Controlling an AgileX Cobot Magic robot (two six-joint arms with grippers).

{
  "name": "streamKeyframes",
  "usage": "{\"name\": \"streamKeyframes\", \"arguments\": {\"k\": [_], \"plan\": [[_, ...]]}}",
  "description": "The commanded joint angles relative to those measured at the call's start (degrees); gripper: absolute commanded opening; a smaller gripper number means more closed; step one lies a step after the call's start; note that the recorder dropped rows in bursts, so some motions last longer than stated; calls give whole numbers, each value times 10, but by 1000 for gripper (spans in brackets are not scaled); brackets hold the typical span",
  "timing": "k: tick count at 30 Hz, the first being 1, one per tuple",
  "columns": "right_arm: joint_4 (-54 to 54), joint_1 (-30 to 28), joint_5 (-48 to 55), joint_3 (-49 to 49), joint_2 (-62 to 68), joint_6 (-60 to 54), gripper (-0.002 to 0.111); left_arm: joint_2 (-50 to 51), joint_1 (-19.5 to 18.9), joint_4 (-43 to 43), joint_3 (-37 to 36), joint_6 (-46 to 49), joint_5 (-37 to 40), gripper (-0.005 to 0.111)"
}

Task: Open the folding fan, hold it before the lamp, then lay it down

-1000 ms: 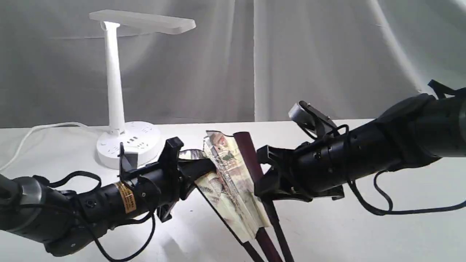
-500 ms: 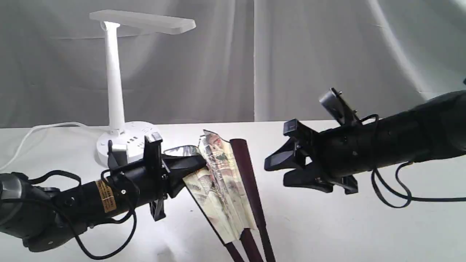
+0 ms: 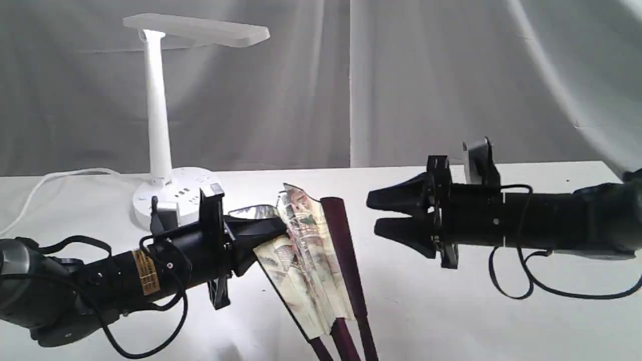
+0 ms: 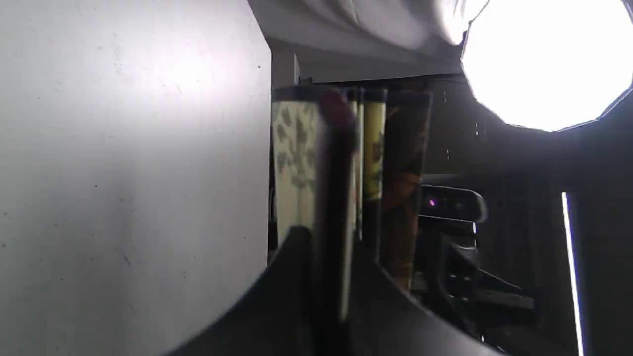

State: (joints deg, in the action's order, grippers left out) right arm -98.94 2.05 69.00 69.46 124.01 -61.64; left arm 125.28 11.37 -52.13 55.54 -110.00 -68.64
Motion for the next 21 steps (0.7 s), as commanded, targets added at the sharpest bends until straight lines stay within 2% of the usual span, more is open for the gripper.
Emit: {"name": "streamKeyframes", "arguments": {"k": [1, 14, 21], "plan": [[-10, 0, 10, 28, 46, -46, 49, 1, -1, 2, 1, -9, -13, 0], [-10, 37, 10, 100, 94, -38, 49, 1, -1, -11, 27, -39, -13, 0], [4, 13, 10, 100, 94, -18, 49, 1, -12, 1, 27, -42, -13, 0]]}}
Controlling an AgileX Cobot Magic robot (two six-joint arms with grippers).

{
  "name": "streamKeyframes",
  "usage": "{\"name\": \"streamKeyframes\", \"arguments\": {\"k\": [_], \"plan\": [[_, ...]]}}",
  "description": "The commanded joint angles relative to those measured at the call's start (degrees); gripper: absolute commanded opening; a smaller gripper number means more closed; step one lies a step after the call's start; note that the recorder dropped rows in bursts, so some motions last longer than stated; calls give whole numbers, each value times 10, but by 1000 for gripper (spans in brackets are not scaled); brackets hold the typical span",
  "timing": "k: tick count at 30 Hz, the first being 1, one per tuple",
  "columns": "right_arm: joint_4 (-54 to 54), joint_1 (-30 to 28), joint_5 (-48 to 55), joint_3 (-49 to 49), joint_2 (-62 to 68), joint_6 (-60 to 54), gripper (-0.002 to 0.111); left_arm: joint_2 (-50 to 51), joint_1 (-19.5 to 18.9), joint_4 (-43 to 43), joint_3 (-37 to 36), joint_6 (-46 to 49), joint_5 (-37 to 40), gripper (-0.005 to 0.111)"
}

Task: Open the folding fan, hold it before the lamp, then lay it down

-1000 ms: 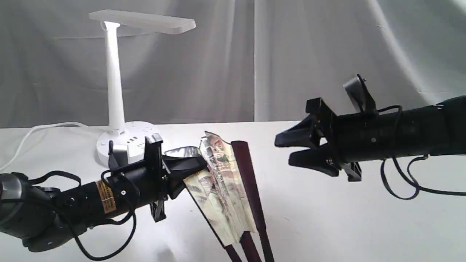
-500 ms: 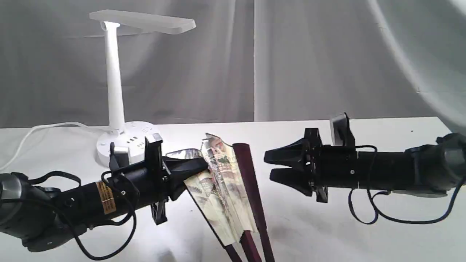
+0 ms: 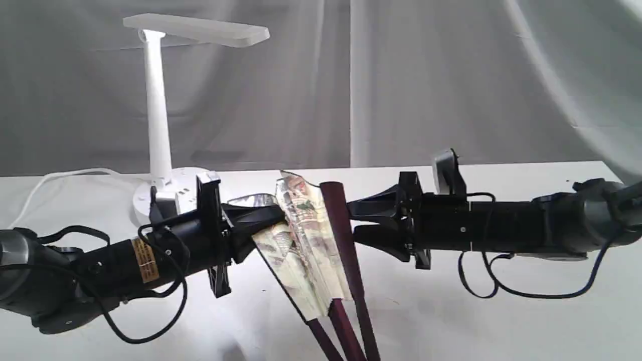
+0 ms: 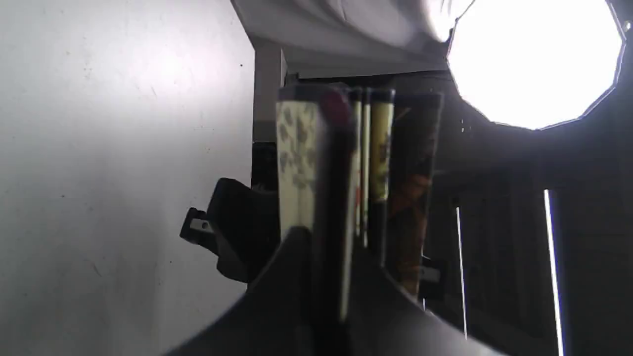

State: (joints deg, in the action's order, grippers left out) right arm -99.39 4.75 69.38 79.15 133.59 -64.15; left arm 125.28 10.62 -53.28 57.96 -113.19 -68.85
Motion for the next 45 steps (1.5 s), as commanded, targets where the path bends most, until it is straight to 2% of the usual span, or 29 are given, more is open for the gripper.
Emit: {"name": "streamKeyframes", "arguments": {"k": [1, 8, 26, 45], "plan": [[11, -16, 6, 3, -2, 11, 49, 1, -5, 12, 3, -11, -11, 0], [52, -22, 6, 3, -2, 28, 49, 1, -5, 12, 3, -11, -11, 0], [67, -19, 6, 3, -53, 40, 49, 1, -5, 4, 3, -10, -11, 0], [16, 61, 6, 3, -55, 51, 48, 1, -5, -3, 3, -7, -11, 0]]}}
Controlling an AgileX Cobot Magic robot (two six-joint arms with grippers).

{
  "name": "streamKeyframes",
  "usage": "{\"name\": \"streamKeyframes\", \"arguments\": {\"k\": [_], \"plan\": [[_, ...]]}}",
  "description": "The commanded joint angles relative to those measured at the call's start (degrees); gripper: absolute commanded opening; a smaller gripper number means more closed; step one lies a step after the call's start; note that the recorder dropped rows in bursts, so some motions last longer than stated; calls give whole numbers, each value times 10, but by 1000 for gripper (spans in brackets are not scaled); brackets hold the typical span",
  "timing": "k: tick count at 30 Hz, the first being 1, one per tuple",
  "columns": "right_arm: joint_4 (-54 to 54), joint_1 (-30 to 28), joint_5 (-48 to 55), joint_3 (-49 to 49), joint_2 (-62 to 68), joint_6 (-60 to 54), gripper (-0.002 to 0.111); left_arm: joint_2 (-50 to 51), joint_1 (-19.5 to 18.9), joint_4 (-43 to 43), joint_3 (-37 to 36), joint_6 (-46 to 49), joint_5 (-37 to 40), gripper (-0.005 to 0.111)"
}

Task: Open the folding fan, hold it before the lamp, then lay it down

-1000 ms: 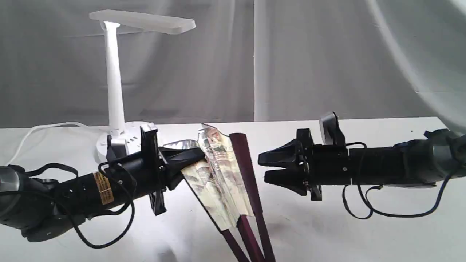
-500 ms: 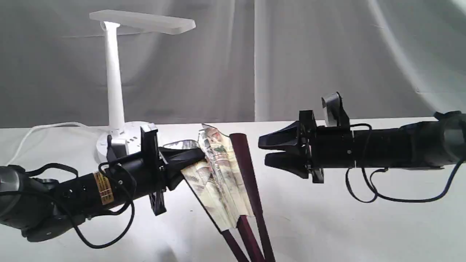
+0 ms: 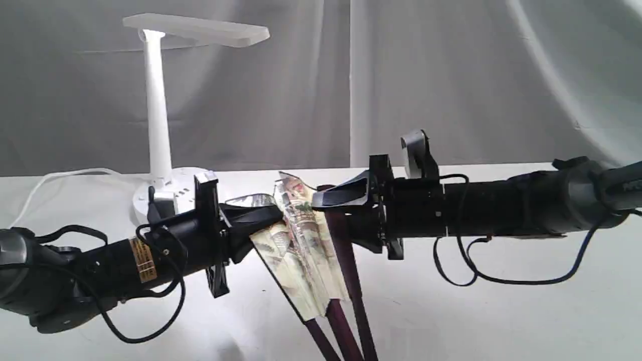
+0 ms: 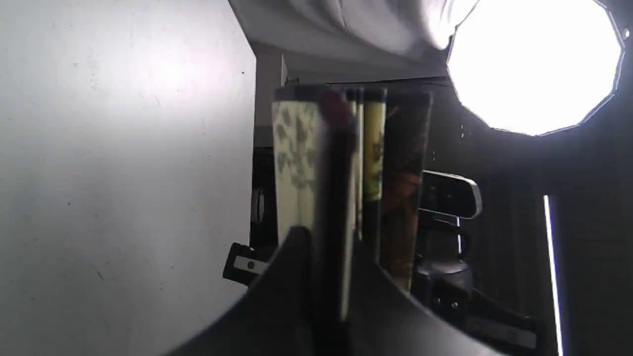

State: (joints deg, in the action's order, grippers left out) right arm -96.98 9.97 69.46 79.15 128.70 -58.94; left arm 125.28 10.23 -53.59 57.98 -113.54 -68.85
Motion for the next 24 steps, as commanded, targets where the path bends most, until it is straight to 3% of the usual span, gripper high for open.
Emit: {"name": "streamKeyframes", "arguments": {"k": [1, 5, 18, 24], "plan": [[-8, 12, 5, 3, -6, -1, 48, 1, -1, 0, 3, -4, -11, 0], [-13, 21, 5, 3, -6, 6, 42, 1, -1, -4, 3, -3, -11, 0], [-30, 21, 5, 3, -5, 7, 1, 1, -1, -16, 3, 0, -11, 0], [-30, 21, 5, 3, -5, -14, 0, 1, -1, -18, 3, 0, -11, 0]]}}
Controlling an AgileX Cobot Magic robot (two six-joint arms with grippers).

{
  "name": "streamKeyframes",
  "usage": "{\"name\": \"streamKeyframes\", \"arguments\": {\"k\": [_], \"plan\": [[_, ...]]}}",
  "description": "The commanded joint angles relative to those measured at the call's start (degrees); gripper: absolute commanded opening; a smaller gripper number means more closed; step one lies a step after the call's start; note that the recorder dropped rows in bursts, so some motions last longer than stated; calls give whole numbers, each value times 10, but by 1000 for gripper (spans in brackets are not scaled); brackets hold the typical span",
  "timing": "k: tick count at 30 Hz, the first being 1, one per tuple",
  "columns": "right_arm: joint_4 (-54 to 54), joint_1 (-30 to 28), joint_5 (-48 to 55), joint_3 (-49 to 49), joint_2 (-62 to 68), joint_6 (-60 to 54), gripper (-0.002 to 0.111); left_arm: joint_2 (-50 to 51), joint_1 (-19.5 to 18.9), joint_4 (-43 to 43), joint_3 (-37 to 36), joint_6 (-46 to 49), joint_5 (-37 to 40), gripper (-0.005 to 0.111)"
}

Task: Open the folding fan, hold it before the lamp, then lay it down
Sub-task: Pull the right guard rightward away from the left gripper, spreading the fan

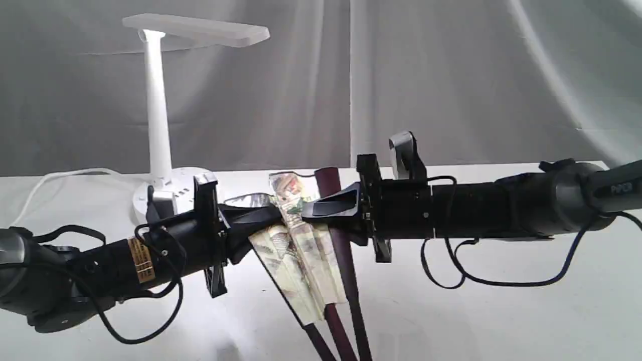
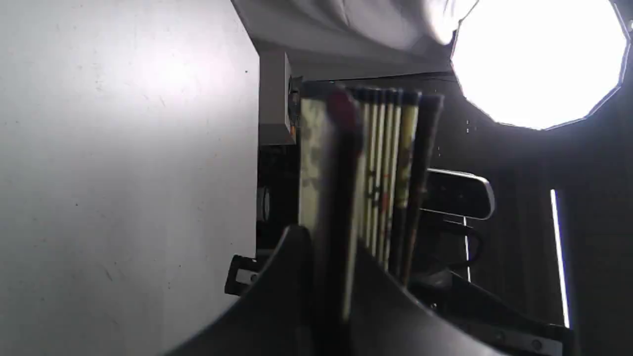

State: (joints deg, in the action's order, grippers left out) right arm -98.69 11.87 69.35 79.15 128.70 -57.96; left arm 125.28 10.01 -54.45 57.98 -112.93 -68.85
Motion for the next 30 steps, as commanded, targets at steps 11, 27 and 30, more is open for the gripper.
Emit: {"name": "streamKeyframes", "arguments": {"k": [11, 27, 30], "plan": [[-13, -4, 6, 3, -5, 3, 0, 1, 2, -13, 3, -26, -11, 0], [-13, -73, 6, 3, -5, 29, 0, 1, -3, -13, 3, -39, -11, 0], [-13, -83, 6, 3, -5, 29, 0, 1, -11, -13, 3, -35, -11, 0]]}}
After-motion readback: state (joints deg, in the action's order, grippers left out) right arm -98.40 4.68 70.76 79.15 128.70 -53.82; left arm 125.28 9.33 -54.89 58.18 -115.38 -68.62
